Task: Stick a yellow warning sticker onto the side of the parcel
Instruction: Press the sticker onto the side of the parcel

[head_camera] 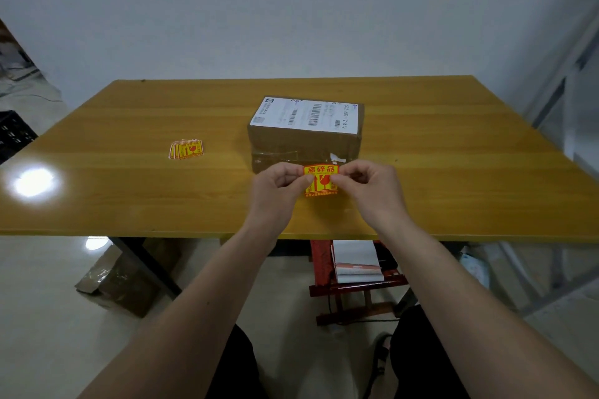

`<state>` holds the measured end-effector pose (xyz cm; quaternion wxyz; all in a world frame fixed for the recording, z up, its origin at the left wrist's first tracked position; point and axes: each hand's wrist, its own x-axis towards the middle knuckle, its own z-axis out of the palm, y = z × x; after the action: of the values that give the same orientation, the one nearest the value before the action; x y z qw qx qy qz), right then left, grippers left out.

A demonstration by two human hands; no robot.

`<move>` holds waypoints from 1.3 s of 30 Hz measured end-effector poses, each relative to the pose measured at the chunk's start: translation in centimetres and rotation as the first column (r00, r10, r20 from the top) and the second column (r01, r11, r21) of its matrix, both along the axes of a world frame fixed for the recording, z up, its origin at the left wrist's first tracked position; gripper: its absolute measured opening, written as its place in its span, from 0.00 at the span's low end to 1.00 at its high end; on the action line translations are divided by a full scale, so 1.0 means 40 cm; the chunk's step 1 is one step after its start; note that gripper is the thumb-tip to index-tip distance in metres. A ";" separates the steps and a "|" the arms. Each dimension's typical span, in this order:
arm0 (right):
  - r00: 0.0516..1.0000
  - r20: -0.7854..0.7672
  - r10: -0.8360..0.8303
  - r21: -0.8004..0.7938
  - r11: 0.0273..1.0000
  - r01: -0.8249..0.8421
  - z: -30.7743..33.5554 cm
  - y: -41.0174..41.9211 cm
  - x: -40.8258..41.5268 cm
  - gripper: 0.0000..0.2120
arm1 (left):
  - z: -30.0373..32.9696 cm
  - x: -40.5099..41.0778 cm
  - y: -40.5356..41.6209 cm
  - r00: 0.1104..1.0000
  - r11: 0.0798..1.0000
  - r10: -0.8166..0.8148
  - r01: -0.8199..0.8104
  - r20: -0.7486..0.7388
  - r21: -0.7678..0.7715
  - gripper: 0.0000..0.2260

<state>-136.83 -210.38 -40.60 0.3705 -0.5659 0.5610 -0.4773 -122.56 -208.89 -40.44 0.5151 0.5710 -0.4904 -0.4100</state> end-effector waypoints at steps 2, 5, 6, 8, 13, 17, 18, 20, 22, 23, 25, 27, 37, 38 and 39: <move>1.000 0.016 -0.013 0.007 1.000 0.013 -0.004 -0.014 -0.007 0.05 | -0.004 -0.003 -0.014 1.000 1.000 0.011 -0.011 0.007 0.011 0.07; 0.999 0.018 -0.046 0.011 0.999 0.046 -0.007 -0.034 -0.012 0.05 | -0.008 -0.015 -0.038 0.996 0.999 0.034 -0.035 0.081 0.005 0.09; 0.997 0.025 -0.071 0.014 0.997 0.071 -0.008 -0.042 -0.015 0.05 | -0.007 -0.018 -0.047 0.992 0.998 0.068 -0.069 0.109 0.005 0.11; 0.990 0.040 -0.133 0.012 0.991 0.133 -0.010 -0.057 -0.026 0.07 | -0.009 -0.015 -0.068 0.954 0.986 0.163 -0.152 0.253 -0.063 0.14; 0.990 0.044 -0.133 0.047 0.990 0.131 -0.006 -0.085 -0.047 0.02 | 0.013 -0.024 -0.121 0.641 0.929 0.263 0.035 0.721 -0.370 0.21; 0.987 0.085 -0.139 0.026 0.990 0.137 -0.003 -0.098 -0.045 0.01 | 0.009 -0.026 -0.159 0.512 0.938 0.177 0.171 0.840 -0.302 0.23; 0.986 0.091 -0.142 0.029 0.990 0.140 -0.003 -0.100 -0.044 0.02 | 0.001 -0.020 -0.166 0.505 0.938 0.172 0.178 0.846 -0.297 0.23; 0.986 0.089 -0.140 0.033 0.990 0.138 -0.003 -0.104 -0.041 0.06 | -0.009 -0.015 -0.173 0.524 0.930 0.184 0.179 0.831 -0.319 0.22; 0.986 0.085 -0.142 0.032 0.990 0.140 -0.004 -0.108 -0.039 0.08 | -0.012 -0.016 -0.176 0.543 0.924 0.188 0.185 0.818 -0.335 0.23; 0.986 0.085 -0.145 0.031 0.989 0.143 -0.004 -0.109 -0.037 0.07 | -0.012 -0.015 -0.177 0.550 0.922 0.188 0.186 0.814 -0.339 0.23; 0.984 0.089 -0.156 0.030 0.988 0.154 -0.005 -0.111 -0.033 0.04 | -0.013 -0.011 -0.182 0.562 0.920 0.187 0.188 0.806 -0.345 0.23; 0.982 0.090 -0.168 0.030 0.986 0.166 -0.007 -0.113 -0.030 0.03 | -0.017 -0.008 -0.185 0.567 0.918 0.189 0.189 0.802 -0.350 0.23; 0.974 0.052 -0.220 -0.002 0.975 0.221 -0.015 -0.115 -0.016 0.04 | -0.027 -0.019 -0.192 0.628 0.912 0.232 0.125 0.743 -0.390 0.21; 0.973 0.050 -0.223 -0.006 0.975 0.224 -0.016 -0.114 -0.014 0.04 | -0.028 -0.021 -0.193 0.634 0.911 0.238 0.117 0.736 -0.395 0.21; 0.973 0.050 -0.225 -0.008 0.974 0.226 -0.016 -0.113 -0.014 0.03 | -0.028 -0.023 -0.193 0.640 0.910 0.244 0.109 0.728 -0.401 0.20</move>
<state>-137.38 -214.91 -41.26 0.3237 -0.4893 0.6093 -0.5335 -123.46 -216.62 -41.56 0.3819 0.5877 -0.7133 0.0022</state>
